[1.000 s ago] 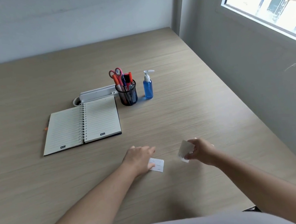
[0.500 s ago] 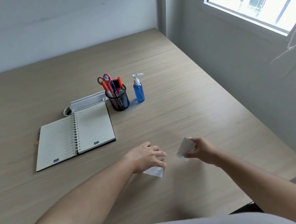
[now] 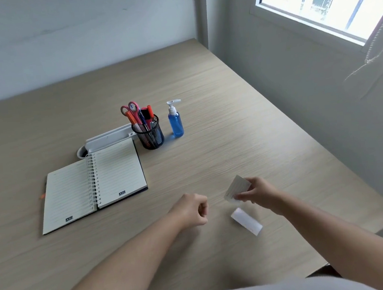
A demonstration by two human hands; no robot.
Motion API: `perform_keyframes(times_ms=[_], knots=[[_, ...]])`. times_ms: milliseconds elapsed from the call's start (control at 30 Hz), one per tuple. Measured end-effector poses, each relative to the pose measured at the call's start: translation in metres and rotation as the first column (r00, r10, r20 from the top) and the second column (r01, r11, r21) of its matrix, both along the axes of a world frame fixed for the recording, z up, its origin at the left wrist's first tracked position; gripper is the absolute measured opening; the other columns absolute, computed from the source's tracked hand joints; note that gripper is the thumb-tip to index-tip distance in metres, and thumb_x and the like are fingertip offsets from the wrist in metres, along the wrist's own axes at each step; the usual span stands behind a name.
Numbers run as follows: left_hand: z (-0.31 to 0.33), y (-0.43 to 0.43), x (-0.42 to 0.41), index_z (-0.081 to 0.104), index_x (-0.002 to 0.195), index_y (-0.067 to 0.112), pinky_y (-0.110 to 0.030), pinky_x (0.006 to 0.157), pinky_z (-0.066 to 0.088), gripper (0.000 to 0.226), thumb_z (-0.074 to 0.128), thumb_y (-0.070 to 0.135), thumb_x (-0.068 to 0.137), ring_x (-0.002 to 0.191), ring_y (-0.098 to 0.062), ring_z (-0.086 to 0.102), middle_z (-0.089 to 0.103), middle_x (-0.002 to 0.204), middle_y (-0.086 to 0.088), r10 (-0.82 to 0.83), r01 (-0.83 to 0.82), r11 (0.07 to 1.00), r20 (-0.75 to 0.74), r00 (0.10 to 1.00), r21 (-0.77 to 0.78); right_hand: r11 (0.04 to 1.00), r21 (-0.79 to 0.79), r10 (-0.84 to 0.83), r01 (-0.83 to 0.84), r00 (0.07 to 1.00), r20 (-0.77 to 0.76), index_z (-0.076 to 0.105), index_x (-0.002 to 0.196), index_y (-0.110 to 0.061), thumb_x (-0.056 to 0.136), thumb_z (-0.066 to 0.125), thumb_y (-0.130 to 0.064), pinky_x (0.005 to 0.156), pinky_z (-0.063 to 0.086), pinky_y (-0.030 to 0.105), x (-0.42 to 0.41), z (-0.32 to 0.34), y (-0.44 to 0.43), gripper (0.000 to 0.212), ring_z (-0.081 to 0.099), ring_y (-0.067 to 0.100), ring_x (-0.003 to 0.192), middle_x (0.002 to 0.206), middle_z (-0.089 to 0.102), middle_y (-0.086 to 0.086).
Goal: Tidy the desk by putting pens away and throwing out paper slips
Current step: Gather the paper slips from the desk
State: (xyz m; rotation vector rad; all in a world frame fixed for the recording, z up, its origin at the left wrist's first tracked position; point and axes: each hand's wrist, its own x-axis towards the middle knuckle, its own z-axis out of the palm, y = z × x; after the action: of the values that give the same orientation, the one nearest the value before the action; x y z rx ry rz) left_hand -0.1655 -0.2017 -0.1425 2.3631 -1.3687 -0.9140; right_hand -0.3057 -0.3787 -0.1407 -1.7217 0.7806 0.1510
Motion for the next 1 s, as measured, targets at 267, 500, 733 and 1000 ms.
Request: perform_keyframes(times_ms=[267,500,733,1000], knots=[[0.017,-0.022,-0.029,0.057,0.100,0.020,-0.027,0.072,0.040,0.023,0.064,0.027,0.079,0.092,-0.019,0.059,0.059,0.096,0.004,-0.189,0.202,0.978,0.194,0.962,-0.044,0.970,-0.017,-0.241,0.243,0.968,0.077,0.065,0.094,-0.008,0.083,0.065,-0.006,0.049,0.038,0.016,-0.007,0.013,-0.014,0.012,0.048,0.016,0.061,0.070,0.058,0.006],[0.012,-0.082,-0.080,0.041,0.137,0.017,-0.037,0.078,0.043,0.053,0.057,0.025,0.086,0.109,-0.028,0.056,0.056,0.122,-0.006,-0.543,0.574,0.817,0.404,0.736,0.051,0.898,-0.052,-0.427,0.437,0.894,0.133,0.065,0.083,-0.014,0.081,0.066,-0.007,0.045,0.037,0.012,-0.049,0.026,-0.041,0.007,0.048,0.008,0.054,0.063,0.058,-0.001],[-0.002,-0.113,-0.089,0.052,0.128,0.025,-0.035,0.081,0.042,0.042,0.062,0.035,0.088,0.113,-0.024,0.055,0.057,0.119,-0.003,-0.624,0.613,0.772,0.380,0.683,0.166,0.869,-0.056,-0.488,0.492,0.870,0.076,0.064,0.078,-0.023,0.081,0.066,-0.009,0.057,0.039,0.024,-0.094,0.007,-0.048,0.014,0.051,0.014,0.061,0.076,0.061,0.009],[-0.003,-0.111,-0.092,0.057,0.116,0.017,-0.037,0.085,0.043,0.033,0.057,0.032,0.087,0.109,-0.026,0.053,0.055,0.118,-0.005,-0.660,0.649,0.738,0.396,0.639,0.184,0.866,-0.033,-0.494,0.498,0.865,0.087,0.068,0.082,-0.024,0.080,0.067,-0.010,0.069,0.044,0.035,-0.109,-0.001,-0.048,0.015,0.053,0.017,0.069,0.083,0.064,0.012]])
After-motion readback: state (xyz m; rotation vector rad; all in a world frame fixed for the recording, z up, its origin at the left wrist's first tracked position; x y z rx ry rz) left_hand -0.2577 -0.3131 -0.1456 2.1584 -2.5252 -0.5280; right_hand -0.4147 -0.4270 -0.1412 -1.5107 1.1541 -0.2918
